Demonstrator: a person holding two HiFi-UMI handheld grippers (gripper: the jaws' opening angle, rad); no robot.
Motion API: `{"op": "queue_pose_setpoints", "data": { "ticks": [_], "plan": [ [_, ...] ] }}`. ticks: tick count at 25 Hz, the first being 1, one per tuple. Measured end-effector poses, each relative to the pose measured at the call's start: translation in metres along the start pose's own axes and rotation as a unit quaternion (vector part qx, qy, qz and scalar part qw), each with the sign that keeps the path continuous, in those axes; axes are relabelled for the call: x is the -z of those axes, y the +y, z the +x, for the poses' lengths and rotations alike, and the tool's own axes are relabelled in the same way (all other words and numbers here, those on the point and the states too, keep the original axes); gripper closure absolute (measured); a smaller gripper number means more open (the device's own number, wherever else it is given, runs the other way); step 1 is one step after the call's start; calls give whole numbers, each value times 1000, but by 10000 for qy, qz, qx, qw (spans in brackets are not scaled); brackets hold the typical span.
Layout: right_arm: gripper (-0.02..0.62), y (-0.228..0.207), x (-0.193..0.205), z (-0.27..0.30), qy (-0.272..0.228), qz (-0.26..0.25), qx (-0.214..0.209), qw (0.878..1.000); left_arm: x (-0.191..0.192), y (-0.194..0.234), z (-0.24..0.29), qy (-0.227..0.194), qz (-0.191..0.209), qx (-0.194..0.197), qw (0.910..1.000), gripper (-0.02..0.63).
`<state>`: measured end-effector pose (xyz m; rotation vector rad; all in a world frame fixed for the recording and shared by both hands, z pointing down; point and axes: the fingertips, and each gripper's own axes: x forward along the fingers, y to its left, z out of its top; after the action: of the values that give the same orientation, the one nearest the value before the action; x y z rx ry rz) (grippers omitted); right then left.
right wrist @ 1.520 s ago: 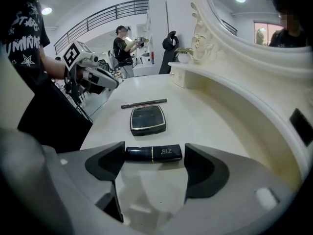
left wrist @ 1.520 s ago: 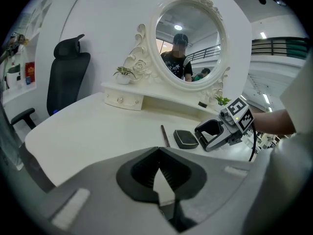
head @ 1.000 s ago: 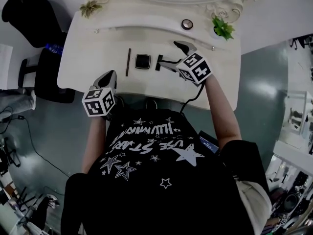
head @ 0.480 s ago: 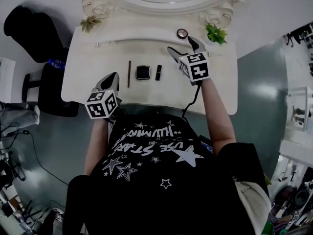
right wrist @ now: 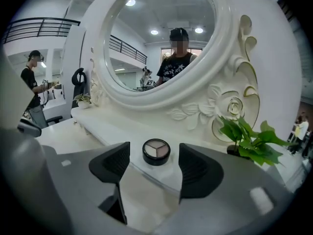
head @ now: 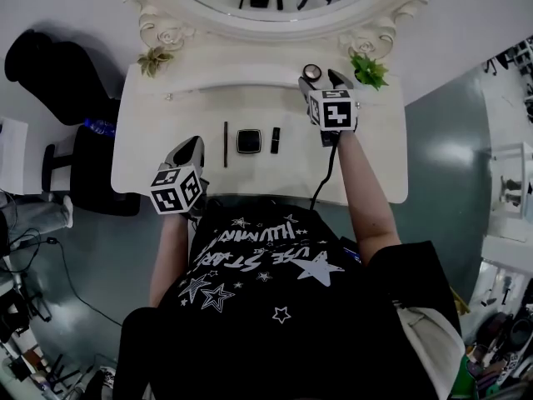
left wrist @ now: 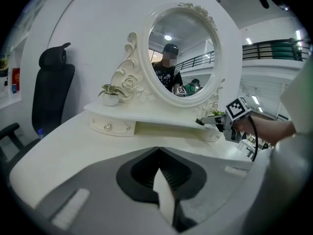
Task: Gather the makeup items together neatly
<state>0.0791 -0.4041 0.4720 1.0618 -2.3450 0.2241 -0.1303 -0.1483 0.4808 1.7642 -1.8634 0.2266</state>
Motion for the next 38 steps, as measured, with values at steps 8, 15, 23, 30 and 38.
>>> {"op": "queue_pose_setpoints", "data": {
  "ticks": [8,15,23,30,38],
  "plan": [
    [275,-5,-2,22,155,51,87,9998,2,11,1,39,-106,-92,9999,603],
    [329,-5,1,31,317,137,53,9994,7,14,-1,136,-145,-135,9997,603],
    [339,-3,2,28,419,122,108,9990,13,25,-3,262,-131,-19,9996,603],
    [341,15,-11,6,69,160,137,9998,4,30,2,257,18,256,9993,603],
    [341,40,-1,-28,-54,257,303,9992,9,25,3,414,206,711,9964,603]
  ]
}}
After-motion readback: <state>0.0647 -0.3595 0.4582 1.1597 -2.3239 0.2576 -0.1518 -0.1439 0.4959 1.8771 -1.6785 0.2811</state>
